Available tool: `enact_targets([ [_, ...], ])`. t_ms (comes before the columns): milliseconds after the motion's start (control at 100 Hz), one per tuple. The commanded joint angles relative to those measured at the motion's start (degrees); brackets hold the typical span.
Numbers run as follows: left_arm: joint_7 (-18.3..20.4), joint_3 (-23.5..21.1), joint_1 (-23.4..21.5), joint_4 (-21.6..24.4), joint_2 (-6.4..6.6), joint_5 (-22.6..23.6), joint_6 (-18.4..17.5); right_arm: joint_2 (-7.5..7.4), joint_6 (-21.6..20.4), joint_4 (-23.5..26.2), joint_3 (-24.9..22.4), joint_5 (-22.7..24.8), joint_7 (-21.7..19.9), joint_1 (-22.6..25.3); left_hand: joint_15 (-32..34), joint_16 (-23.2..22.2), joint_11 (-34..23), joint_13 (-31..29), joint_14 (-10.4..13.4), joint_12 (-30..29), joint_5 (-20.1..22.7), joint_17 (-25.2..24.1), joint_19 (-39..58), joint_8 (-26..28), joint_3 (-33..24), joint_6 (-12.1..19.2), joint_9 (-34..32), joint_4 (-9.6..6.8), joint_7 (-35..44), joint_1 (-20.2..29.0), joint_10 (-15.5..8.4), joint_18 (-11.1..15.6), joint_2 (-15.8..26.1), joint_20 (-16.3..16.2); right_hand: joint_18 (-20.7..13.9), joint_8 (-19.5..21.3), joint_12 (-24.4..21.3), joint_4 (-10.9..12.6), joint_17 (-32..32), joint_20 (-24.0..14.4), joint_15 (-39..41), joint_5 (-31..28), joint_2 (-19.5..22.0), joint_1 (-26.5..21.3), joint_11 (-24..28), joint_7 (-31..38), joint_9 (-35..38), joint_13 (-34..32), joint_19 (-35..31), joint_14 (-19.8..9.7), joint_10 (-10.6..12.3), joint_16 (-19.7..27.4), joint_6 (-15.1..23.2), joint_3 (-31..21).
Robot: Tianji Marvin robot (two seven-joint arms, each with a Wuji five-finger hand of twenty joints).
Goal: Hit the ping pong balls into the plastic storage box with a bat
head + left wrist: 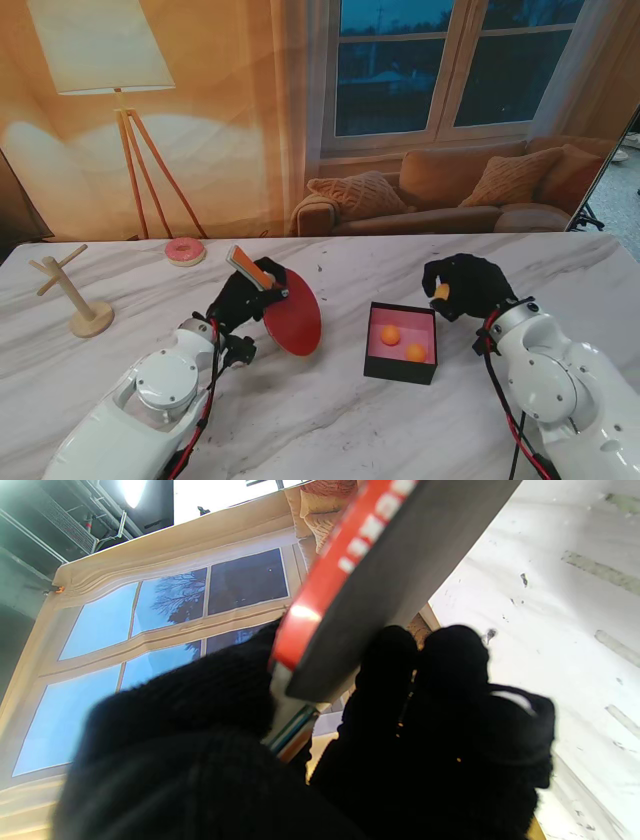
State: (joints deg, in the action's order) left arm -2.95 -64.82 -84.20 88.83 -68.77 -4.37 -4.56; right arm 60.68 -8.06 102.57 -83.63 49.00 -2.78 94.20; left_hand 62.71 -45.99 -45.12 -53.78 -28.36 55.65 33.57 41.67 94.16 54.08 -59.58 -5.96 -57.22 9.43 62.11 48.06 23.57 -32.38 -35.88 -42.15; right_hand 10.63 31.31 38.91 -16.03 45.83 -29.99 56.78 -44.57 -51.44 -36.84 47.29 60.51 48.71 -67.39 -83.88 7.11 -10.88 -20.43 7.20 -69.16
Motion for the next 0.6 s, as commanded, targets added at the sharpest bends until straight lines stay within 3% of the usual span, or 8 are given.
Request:
enact_targets([
  [0,1.13,-0.51,-0.66,0.67,0.17,-0.16,-0.18,0.67,0.29,1.84,1.09,-0.27,-1.46,-1.19,1.86,-0.54,-0.22,0.76,-8.57,0.89,2.9,0.3,1.63,0.87,-5.13,-0.06,-1.53,1.36,3.11,0.88,-6.72,3.06,-1.6,-0.77,-1.85,1.0,1.27,0.71,0.81,0.12,1.17,-4.27,4.36,-9.18,4.14,3.66,5.25,-2.1,-0.94,-5.3,3.3,-0.97,-0.92,-4.22],
  [360,2.66,-2.92,-2.7,1.79,0.9,0.91,0.51,0.97,3.27,4.25,6.83,-4.23,-3.16,-5.65,1.86,-0.53,0.03,0.76,-8.57,1.08,3.08,0.28,1.47,0.89,-5.96,0.0,-1.75,1.66,3.19,0.43,-6.84,2.78,-1.91,-0.88,-2.14,1.15,1.36,0.75,0.7,0.03,0.99,-4.01,4.68,-9.17,3.88,3.35,5.0,-1.96,-0.67,-5.44,3.36,-1.19,-0.91,-3.92],
  [590,3.41,-2.46,-2.4,0.44,0.79,-0.89,0.15,1.16,4.61,5.47,9.41,-6.01,-3.63,-7.47,1.86,-0.53,0.11,0.76,-8.57,1.2,3.26,0.17,1.38,0.95,-6.15,0.04,-1.87,1.63,3.24,0.41,-6.9,2.69,-2.11,-0.92,-2.27,1.21,1.48,0.76,0.5,-0.04,0.81,-3.7,5.11,-9.16,3.61,3.11,4.62,-1.63,-0.47,-5.53,3.32,-1.33,-0.93,-3.55],
])
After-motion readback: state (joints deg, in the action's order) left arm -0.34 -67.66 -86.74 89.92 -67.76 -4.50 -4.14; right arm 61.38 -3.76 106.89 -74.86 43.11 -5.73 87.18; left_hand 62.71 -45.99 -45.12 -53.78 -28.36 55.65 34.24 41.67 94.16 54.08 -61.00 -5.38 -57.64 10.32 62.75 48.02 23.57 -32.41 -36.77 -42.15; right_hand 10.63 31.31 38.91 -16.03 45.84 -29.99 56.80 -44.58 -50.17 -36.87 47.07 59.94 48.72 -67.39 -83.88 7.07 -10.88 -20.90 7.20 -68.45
